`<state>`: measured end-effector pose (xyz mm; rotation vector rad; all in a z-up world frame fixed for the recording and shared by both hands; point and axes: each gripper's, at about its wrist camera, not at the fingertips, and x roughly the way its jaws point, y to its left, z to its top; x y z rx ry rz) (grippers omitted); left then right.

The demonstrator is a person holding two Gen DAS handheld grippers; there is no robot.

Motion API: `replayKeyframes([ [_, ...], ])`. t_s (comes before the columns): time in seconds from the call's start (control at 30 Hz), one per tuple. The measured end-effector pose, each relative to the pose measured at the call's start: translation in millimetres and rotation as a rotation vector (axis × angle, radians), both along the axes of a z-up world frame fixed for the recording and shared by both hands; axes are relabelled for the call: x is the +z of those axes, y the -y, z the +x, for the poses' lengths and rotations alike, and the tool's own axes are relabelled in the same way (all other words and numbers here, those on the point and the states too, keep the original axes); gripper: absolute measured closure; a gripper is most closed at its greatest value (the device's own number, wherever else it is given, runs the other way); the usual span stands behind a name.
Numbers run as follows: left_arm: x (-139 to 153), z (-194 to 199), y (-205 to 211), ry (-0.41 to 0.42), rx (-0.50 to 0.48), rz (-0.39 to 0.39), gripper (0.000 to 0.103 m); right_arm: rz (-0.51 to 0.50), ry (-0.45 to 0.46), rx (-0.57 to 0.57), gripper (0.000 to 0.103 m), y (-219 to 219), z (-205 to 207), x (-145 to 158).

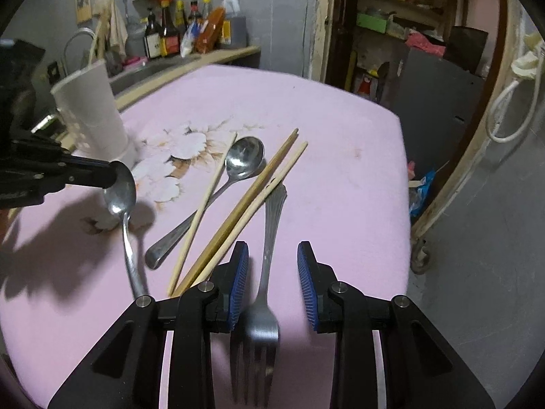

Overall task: Organize utensils
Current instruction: 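Close the left tool on a metal spoon while the right tool grasps the fork, then lift the spoon and fork and carry both over the white basket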

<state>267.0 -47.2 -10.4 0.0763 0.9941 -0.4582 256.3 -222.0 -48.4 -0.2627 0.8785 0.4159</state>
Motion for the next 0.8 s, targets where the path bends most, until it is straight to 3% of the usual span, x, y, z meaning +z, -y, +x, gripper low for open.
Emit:
replayKeyframes([
  [0.2, -3.0, 12.7, 13.5, 0.009, 0.001, -0.051, 0.103, 0.031, -0.066, -0.007, 0.077, -1.4, 16.5, -7.0],
  [0.23, -3.4, 14.2, 17.2, 0.014, -0.003, -0.056, 0.103, 0.052, -0.077, -0.009, 0.078, 1.2, 18.3, -7.1],
  [0.3, -1.6, 14.8, 22.1, 0.025, -0.006, -0.058, 0.103, 0.071, -0.088, -0.021, 0.096, 4.1, 21.6, -7.1],
  [0.5, 5.0, 14.7, 27.5, 0.045, -0.006, -0.115, 0.103, 0.179, -0.069, -0.082, 0.098, 19.1, 13.3, -3.8],
  [0.63, 10.6, 9.1, 28.2, 0.09, -0.013, -0.123, 0.103, 0.215, 0.054, -0.119, 0.098, 24.4, -12.2, 7.6],
  [0.8, 27.3, -5.6, 33.2, 0.2, -0.006, -0.087, 0.103, 0.18, 0.294, -0.135, 0.098, 16.8, -51.4, 27.6],
])
